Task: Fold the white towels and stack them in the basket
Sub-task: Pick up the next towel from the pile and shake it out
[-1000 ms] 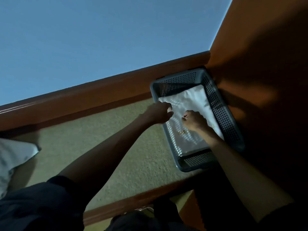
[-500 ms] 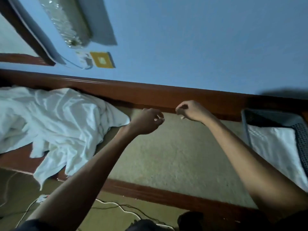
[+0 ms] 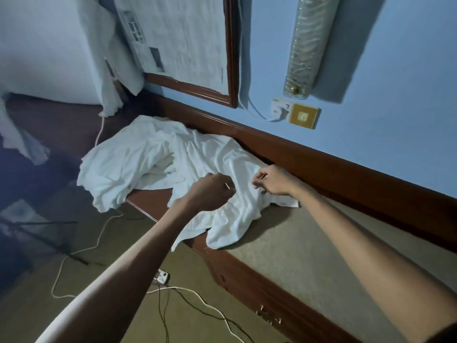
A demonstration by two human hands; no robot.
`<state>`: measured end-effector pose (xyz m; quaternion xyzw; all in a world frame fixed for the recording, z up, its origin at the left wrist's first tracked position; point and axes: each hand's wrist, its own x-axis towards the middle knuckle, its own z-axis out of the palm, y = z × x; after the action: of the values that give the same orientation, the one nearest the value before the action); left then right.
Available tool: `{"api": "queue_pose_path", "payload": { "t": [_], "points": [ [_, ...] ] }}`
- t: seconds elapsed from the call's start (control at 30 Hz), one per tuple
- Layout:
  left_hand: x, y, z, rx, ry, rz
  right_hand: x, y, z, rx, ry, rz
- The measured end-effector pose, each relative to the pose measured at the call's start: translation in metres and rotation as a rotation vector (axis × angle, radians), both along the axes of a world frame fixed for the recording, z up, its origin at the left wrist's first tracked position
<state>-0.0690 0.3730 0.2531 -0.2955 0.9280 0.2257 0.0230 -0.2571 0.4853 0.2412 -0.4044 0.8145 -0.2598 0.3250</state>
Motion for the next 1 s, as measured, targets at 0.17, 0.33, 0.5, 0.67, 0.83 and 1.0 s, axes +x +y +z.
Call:
{"api": "queue_pose_path", "payload": {
  "t": [0.17, 0.33, 0.5, 0.67, 0.83, 1.0],
  "points": [
    [0.043, -0.045, -0.016, 0.005, -0.031, 0.099, 0.024, -0.052, -0.004, 0.030, 0.021, 0.042],
    [0.062, -0.092, -0.031, 0.007, -0.041, 0.180, 0.039, -0.106, -0.016, 0.038, 0.001, 0.094],
    [0.057, -0.159, -0.032, -0.097, -0.022, 0.210, 0.038, -0.176, -0.037, 0.001, -0.049, 0.081],
    [0.022, -0.251, -0.047, -0.166, -0.019, 0.238, 0.023, -0.258, -0.081, 0.008, -0.093, 0.041],
    [-0.025, -0.340, -0.088, -0.170, -0.115, 0.158, 0.016, -0.334, -0.133, 0.099, -0.083, 0.040],
    [-0.053, -0.395, -0.129, -0.189, -0.263, -0.019, 0.019, -0.381, -0.173, 0.149, 0.018, 0.097]
  ]
}}
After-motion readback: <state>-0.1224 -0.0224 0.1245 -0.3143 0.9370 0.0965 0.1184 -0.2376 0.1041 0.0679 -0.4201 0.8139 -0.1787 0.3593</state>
